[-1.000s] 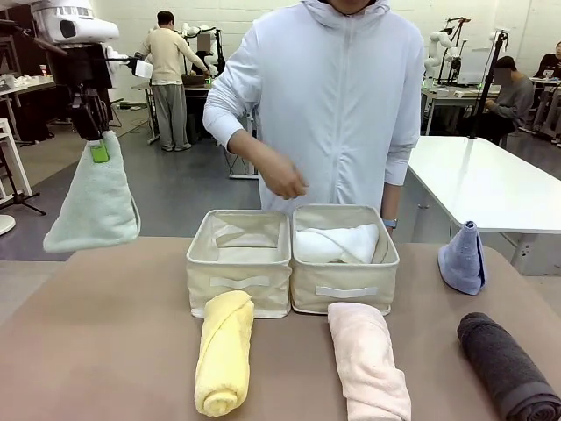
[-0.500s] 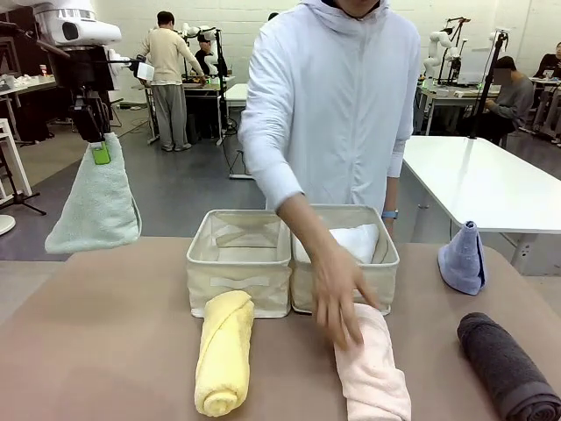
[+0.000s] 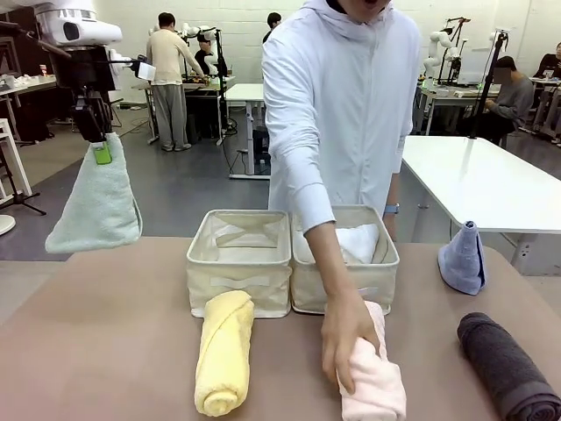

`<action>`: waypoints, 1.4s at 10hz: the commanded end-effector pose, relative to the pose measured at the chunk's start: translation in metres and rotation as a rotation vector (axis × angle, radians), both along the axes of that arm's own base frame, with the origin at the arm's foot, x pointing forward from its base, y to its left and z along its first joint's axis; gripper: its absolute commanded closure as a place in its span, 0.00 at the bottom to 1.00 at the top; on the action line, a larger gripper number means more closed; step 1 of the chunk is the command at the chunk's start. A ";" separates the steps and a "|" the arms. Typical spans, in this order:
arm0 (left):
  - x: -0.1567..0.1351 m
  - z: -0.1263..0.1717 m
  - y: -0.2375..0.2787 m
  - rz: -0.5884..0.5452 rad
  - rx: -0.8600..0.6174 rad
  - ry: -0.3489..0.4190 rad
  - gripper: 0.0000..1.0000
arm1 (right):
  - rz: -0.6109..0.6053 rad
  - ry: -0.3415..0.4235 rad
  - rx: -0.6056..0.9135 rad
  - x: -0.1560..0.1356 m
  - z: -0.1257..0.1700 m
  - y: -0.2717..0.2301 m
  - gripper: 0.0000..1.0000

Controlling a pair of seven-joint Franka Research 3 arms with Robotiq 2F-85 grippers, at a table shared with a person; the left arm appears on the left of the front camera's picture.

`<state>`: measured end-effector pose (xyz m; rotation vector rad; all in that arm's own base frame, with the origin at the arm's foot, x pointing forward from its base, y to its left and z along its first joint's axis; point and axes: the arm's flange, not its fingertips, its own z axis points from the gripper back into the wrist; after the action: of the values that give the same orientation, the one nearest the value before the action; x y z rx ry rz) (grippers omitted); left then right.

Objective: Sort the towels based on their folding style.
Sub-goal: Pick up one triangle-folded towel and place it in the left Fabric basket.

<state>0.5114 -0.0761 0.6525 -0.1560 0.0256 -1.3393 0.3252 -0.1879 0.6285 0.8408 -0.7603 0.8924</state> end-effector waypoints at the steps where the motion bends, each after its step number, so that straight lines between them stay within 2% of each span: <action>1: 0.000 0.019 -0.031 -0.059 0.010 -0.048 0.84 | 0.011 -0.022 0.019 0.001 0.002 -0.001 0.00; 4: 0.010 0.043 -0.093 -0.073 -0.025 -0.063 0.84 | 0.011 -0.022 0.019 0.001 0.002 -0.001 0.00; 7: 0.039 0.045 -0.175 -0.125 -0.038 -0.052 0.84 | 0.011 -0.022 0.019 0.001 0.002 -0.001 0.00; 10: 0.039 0.040 -0.193 -0.131 -0.015 -0.012 0.84 | 0.011 -0.022 0.019 0.001 0.002 -0.001 0.00; 11: 0.027 0.019 -0.176 -0.146 -0.053 -0.057 0.84 | 0.011 -0.022 0.019 0.001 0.002 -0.001 0.00; 14: 0.027 0.019 -0.176 -0.146 -0.053 -0.057 0.84 | 0.011 -0.022 0.019 0.001 0.002 -0.001 0.00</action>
<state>0.5435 -0.2574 0.6700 -0.1720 -0.0380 -1.4781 0.3245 -0.1886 0.6289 0.8389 -0.7604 0.8907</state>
